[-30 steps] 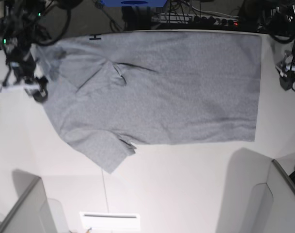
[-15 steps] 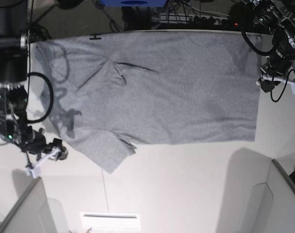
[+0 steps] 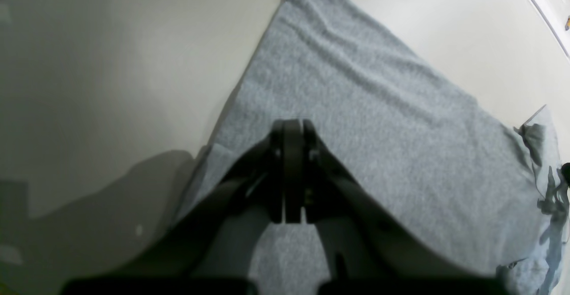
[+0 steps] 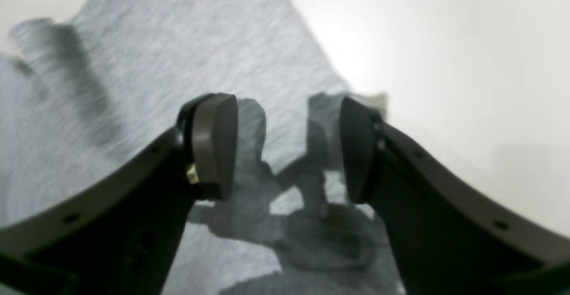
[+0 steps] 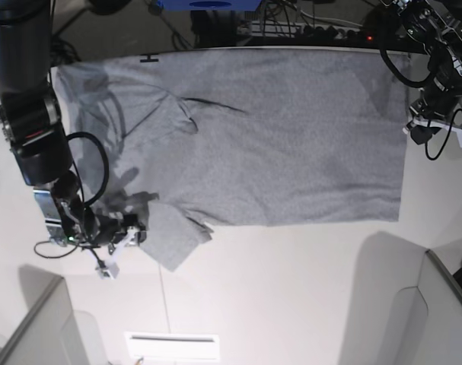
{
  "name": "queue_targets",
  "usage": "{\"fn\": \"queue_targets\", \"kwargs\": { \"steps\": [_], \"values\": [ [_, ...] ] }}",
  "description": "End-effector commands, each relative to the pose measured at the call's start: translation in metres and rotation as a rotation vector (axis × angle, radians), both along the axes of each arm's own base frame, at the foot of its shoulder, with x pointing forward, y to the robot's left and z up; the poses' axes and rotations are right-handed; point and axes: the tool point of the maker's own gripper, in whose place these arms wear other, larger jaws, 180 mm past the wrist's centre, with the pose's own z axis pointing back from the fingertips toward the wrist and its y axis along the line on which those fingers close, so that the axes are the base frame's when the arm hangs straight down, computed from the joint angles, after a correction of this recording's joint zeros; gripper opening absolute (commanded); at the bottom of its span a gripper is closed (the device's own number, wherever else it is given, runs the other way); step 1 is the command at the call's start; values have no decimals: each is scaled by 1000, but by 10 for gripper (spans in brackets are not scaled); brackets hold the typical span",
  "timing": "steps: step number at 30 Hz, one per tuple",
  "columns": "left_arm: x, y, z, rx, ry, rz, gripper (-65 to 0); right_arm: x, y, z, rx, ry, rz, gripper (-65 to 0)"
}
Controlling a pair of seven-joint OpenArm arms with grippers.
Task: Fold the T-shirt properly
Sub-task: 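Move the right gripper to the hem corner and grasp it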
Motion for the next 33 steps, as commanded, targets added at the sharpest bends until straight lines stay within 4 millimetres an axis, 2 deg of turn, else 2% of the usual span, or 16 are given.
{"fn": "queue_targets", "kwargs": {
  "steps": [1,6,11,14,17,19,20,26,33],
  "values": [
    [5,5,11,24,-37,-2,-650,22,-7,24,6,-75,-19,-305],
    [5,4,10,21,-36,-3,-650,24,-17,22,-93,-98,21,-306],
    [6,4,11,20,-38,-2,-650,39,-20,42,-128,-145,38,-308],
    [7,3,11,19,-39,-5,-650,41,-21,44,-133,-148,41,-305],
    [7,3,11,18,-39,-6,-650,35,-18,35,-129,-132,44,-305],
    [7,4,11,19,-39,-4,-650,30,-3,27,-114,-120,62,-303],
    [6,4,11,19,-38,-4,-650,28,-2,22,-121,-108,65,-303],
    [3,4,9,20,-30,-2,-650,20,-7,-10,-226,-98,90,-303],
    [2,4,8,21,-25,-2,-650,17,-3,-14,-223,-84,93,-309]
  ]
}}
